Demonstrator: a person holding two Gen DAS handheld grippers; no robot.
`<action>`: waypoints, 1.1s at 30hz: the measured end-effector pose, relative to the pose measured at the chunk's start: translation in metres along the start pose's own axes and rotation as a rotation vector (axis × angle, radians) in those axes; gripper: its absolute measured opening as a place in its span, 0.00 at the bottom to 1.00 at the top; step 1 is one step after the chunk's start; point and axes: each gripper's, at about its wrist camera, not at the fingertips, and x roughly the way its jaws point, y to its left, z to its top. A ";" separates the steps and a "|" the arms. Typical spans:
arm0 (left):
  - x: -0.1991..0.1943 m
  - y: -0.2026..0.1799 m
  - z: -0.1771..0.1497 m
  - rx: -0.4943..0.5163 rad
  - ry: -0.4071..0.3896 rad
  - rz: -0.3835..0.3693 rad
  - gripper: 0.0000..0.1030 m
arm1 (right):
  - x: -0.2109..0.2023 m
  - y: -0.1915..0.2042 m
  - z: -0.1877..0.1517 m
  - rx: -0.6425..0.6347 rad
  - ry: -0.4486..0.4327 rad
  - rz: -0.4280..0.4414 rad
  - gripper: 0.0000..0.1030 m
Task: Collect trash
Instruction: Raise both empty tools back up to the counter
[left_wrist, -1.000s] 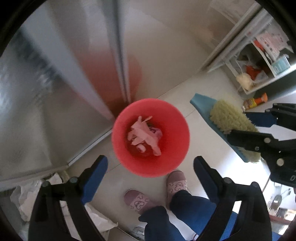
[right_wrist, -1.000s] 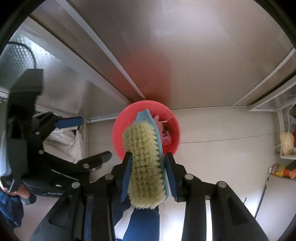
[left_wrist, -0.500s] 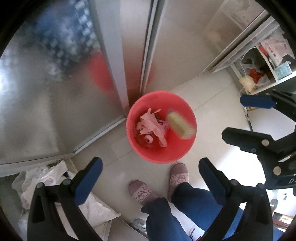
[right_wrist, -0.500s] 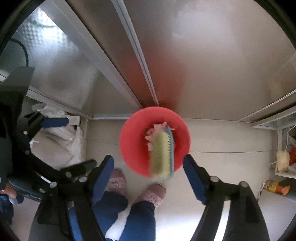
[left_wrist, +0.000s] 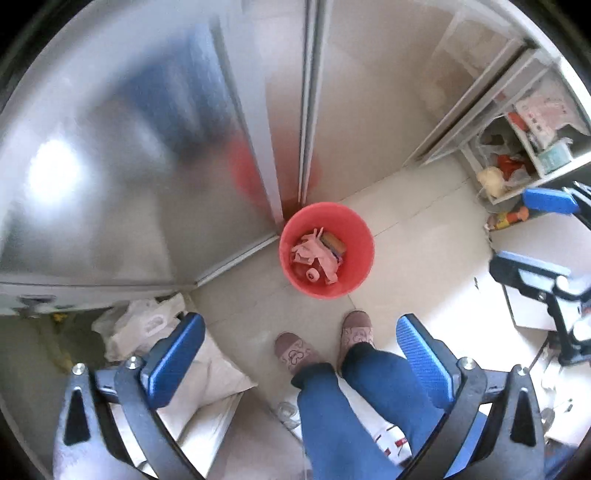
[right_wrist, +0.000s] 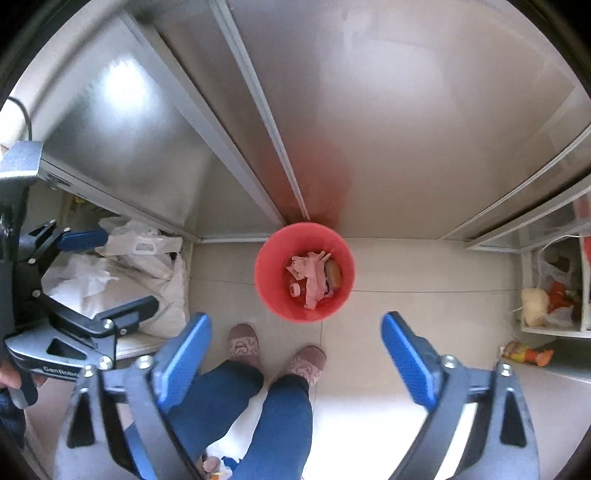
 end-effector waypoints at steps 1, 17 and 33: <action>-0.020 0.000 0.002 0.001 -0.024 0.018 1.00 | -0.016 0.002 0.003 -0.006 -0.008 0.006 0.98; -0.209 0.064 0.020 -0.112 -0.199 0.090 1.00 | -0.162 0.080 0.085 -0.240 -0.187 0.121 0.99; -0.249 0.237 0.036 -0.378 -0.169 0.221 1.00 | -0.158 0.188 0.222 -0.416 -0.190 0.158 0.99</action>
